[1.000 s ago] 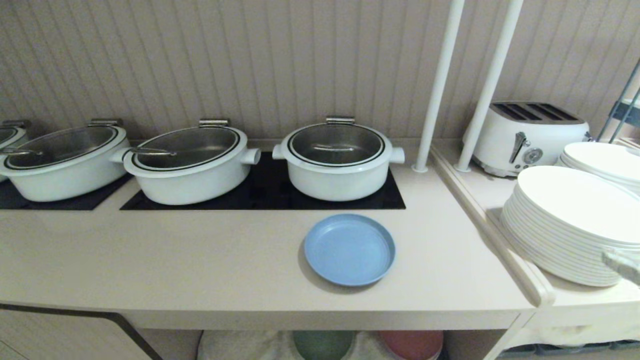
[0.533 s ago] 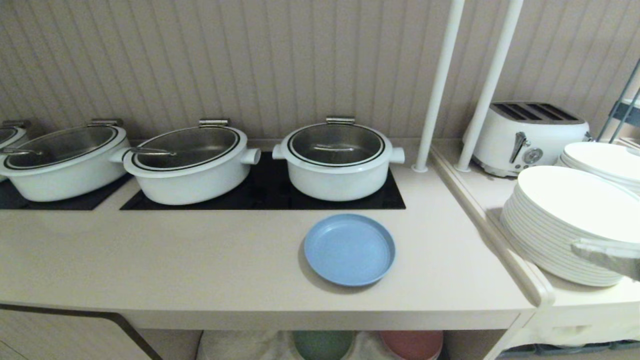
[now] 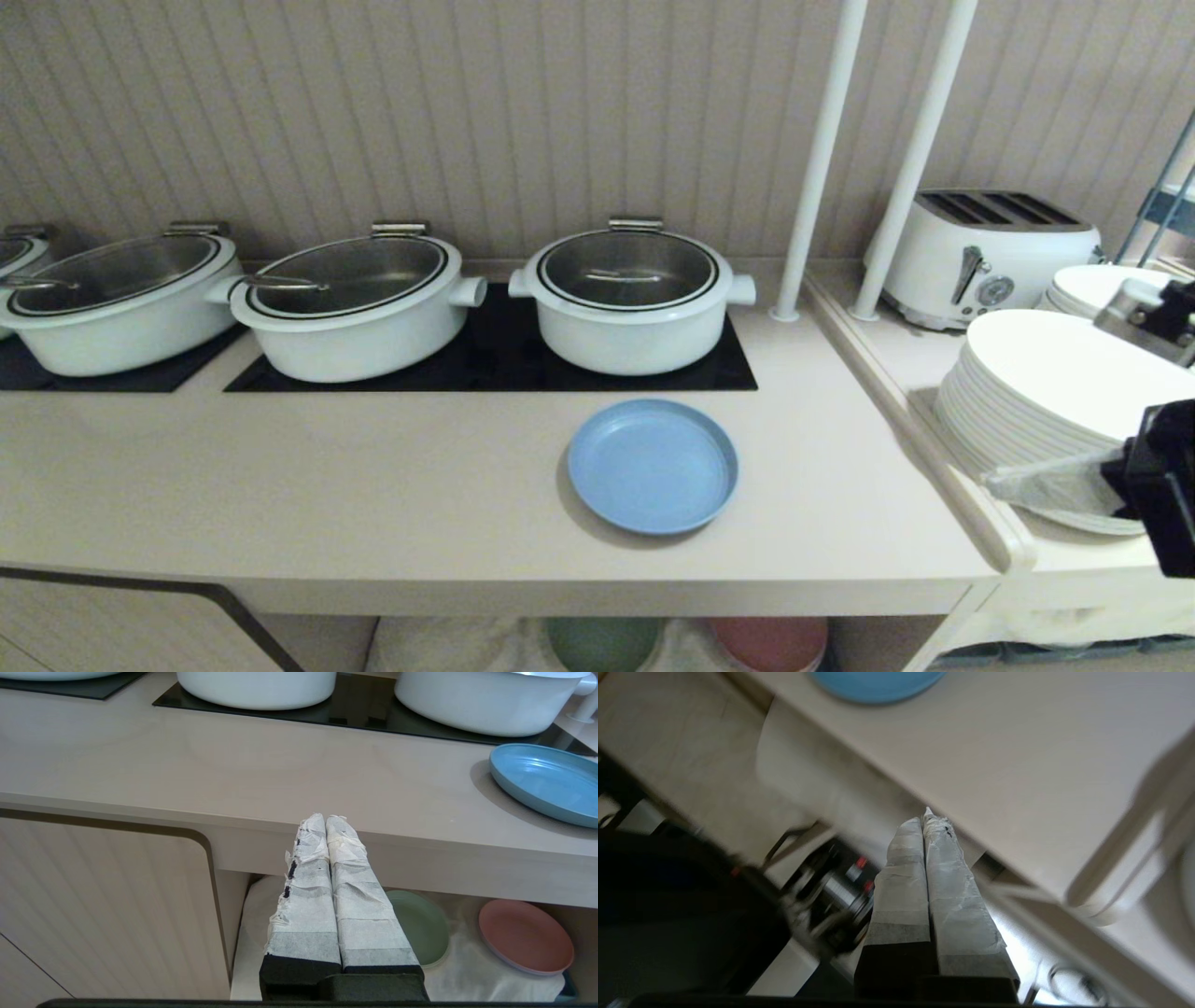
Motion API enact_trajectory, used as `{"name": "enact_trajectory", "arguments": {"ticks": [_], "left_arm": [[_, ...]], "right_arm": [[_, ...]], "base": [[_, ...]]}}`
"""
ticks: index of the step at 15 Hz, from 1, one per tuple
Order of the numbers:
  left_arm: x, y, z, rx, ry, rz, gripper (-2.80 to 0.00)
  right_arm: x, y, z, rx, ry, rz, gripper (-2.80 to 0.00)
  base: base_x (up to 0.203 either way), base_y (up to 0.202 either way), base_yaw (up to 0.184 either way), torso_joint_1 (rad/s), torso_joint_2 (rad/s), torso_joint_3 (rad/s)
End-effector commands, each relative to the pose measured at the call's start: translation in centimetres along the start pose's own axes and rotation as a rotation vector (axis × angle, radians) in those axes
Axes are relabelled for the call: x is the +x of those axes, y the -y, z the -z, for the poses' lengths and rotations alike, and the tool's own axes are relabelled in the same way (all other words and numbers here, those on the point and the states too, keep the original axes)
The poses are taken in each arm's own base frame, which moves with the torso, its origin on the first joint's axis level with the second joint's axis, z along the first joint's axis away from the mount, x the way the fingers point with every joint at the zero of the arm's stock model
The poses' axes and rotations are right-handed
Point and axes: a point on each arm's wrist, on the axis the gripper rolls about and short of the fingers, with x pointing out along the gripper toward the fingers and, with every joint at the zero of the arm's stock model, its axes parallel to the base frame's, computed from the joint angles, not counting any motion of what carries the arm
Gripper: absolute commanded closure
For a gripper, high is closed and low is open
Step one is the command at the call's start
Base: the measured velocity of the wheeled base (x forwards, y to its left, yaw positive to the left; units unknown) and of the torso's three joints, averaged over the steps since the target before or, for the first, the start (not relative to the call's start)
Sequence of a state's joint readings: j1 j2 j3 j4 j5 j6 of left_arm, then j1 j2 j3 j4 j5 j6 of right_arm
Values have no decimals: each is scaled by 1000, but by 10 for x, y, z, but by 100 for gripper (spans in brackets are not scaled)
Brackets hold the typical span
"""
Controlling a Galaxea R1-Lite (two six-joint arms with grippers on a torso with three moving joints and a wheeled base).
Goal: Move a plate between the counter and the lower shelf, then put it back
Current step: Pick up the plate
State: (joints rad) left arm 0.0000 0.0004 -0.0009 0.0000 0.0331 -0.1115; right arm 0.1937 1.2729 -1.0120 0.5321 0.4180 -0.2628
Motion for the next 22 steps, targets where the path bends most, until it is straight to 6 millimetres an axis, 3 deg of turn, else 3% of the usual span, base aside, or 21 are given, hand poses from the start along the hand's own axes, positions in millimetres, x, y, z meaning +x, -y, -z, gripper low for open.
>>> {"name": "enact_trajectory", "arguments": {"ticks": [1,6,10,13,22], "left_arm": [[0,0,0,-2,1,-1,0],[0,0,0,-1,1,-1,0],[0,0,0,0,0,-1,0],[0,0,0,0,0,-1,0],[0,0,0,0,0,-1,0]], "right_arm": [[26,6,-15,42,-119,-62,0],[78,0,-41,168,-239,-129,0],[127,-18,-63,245,-309,-46,0],[158,-20,-73,263,-336,-2,0],[209,-9,-83,251,-385,134,0]], "base": [[0,0,0,0,0,0],[0,0,0,0,0,0],[0,0,0,0,0,0],[0,0,0,0,0,0],[0,0,0,0,0,0]]}}
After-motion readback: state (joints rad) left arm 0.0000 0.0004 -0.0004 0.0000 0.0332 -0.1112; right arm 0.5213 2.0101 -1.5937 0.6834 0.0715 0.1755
